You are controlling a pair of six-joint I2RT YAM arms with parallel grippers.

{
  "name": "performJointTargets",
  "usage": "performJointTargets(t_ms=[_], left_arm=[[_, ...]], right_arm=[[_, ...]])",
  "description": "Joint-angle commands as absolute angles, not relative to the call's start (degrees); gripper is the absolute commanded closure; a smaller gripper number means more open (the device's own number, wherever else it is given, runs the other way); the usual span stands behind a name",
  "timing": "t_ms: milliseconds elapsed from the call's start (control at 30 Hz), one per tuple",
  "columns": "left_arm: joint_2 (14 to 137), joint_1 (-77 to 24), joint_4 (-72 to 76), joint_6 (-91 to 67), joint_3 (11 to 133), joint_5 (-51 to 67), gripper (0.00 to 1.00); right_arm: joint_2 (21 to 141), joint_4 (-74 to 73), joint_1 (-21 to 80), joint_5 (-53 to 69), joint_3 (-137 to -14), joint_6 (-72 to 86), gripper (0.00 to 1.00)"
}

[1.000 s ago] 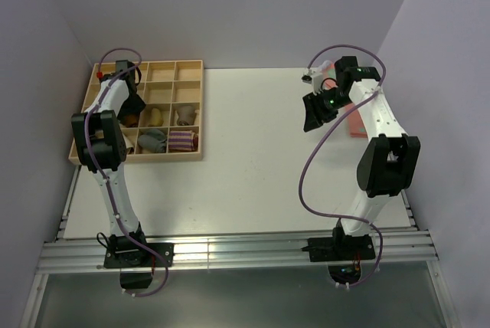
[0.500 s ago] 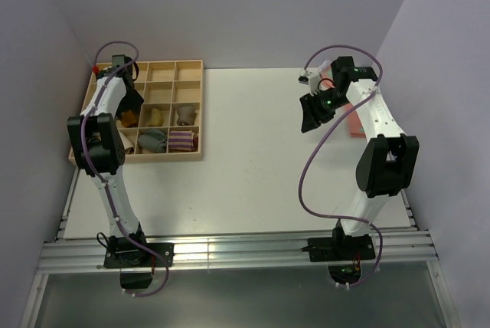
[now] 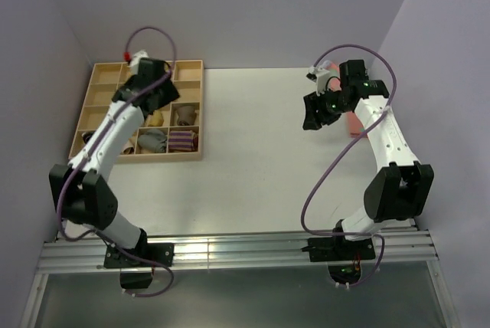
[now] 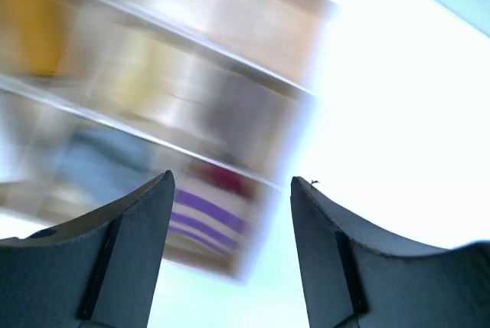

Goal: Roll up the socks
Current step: Reset both arms

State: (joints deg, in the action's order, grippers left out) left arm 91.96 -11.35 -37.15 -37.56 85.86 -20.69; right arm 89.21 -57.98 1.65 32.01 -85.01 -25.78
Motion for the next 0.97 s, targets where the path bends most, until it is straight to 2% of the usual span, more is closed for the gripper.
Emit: performJointTargets(t_ms=[0,67,100,133,200,433,933], left_arm=[[84.2,-21.9,-27.1,-39.8,77.7,-17.7,0.33],[81.2,-29.3,-22.9,-41.7,74.6,-18.5,0.33],[80.6,-32.1,-21.6,-41.9,71.7,-20.0,0.33],[79.6,-37.0,-20.7,-43.5,70.5,-20.8,0.33],[78.9,-40.4,-16.4,-44.6,66.6,-20.4,0.33],[79.3,-48.6,-11.6,-44.6,63.3,-21.8,0.33],[79.8,-50.5,-13.3,-44.0,65.4,-23.1,0.34]], right_arm=[[83.7,-50.1,2.0,30.0,-84.3,-20.9,0.39],[80.6,-49.0,2.0,30.3,-82.2,-19.4,0.36],[79.2,-46.9,2.0,30.3,-81.0,-18.8,0.09],[77.9,-46.1,1.9,30.2,-78.9,-17.9,0.06],[73.8,-43.1,1.9,29.8,-76.7,-17.2,0.02],[62.9,-37.3,2.0,28.7,-66.1,-16.9,0.00],[59.7,-36.8,1.9,30.0,-62.5,-17.2,0.00]])
